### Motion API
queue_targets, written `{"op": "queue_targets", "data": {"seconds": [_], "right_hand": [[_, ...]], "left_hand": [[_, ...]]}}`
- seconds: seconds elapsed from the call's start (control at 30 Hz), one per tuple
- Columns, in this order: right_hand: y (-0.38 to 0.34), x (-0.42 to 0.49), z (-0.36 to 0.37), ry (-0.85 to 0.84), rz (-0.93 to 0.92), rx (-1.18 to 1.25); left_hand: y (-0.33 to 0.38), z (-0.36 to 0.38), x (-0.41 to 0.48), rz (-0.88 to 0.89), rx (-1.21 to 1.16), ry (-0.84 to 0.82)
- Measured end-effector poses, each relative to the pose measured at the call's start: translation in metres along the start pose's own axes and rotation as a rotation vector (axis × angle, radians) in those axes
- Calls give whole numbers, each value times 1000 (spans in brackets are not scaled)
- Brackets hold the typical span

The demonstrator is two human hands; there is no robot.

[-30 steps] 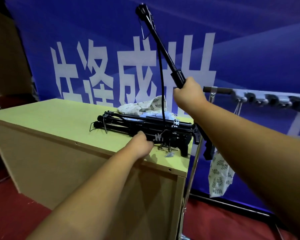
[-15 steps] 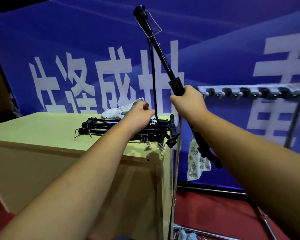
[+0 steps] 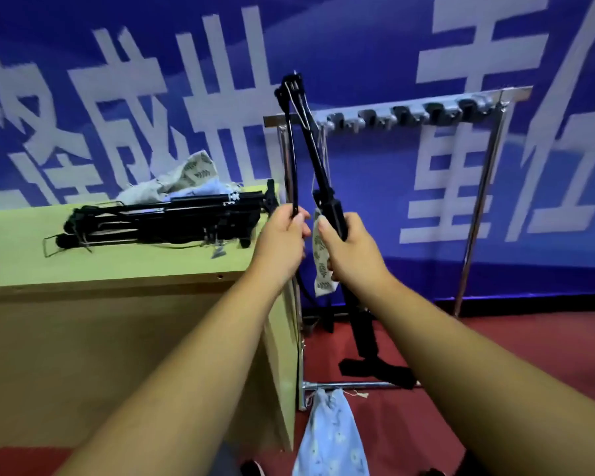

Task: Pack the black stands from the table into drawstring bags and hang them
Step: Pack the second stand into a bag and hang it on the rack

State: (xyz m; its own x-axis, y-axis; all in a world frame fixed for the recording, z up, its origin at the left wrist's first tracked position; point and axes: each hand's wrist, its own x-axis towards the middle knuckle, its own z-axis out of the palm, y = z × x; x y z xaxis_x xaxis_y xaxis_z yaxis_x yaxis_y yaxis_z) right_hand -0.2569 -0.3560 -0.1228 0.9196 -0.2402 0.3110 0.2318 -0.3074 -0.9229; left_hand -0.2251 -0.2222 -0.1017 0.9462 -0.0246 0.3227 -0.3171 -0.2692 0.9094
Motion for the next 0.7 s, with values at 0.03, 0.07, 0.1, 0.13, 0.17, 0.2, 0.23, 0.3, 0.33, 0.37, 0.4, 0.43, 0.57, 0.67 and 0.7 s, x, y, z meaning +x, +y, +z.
{"op": "queue_targets", "data": {"seconds": [0.03,0.07,0.1,0.13,0.17,0.2,0.23,0.3,0.33,0.37,0.4,0.43,0.57,0.67,0.7], "right_hand": [[14,-6,0,7,11,4],[30,-11,-1,17,27,1],[43,-17,-4,17,39,-6],[55,-20,-5,12,53,-16],[71,-22,-8,8,74,-19],[85,-24,-9,6,91,-14],[98,-26,-10,4,103,-13],[122,-28,-9,11,118,-17],[131,-28,-8,22,126,-19],[144,-29,-7,37,144,-16],[157,-28,-6,57,172,-9],[170,-27,-6,78,213,4],[209,-18,-3,34,313,0],[216,-3,3,-29,332,-15],[219,3,7,-54,351,-4]], "left_hand": [[-12,9,-6,-12,34,-21],[-24,19,-14,-23,55,-44],[-34,28,-21,-29,71,-57],[-42,33,-27,-24,93,-64],[-52,41,-32,-15,119,-78],[-60,46,-36,1,150,-93],[-66,50,-38,13,186,-115],[-77,59,-41,27,238,-159],[-80,62,-42,37,272,-179],[-87,66,-45,44,320,-212],[-93,71,-48,55,375,-256],[-100,76,-52,60,423,-301],[-141,94,-66,1,440,-383],[-169,93,-67,-75,386,-358],[-175,91,-65,-100,373,-342]]}}
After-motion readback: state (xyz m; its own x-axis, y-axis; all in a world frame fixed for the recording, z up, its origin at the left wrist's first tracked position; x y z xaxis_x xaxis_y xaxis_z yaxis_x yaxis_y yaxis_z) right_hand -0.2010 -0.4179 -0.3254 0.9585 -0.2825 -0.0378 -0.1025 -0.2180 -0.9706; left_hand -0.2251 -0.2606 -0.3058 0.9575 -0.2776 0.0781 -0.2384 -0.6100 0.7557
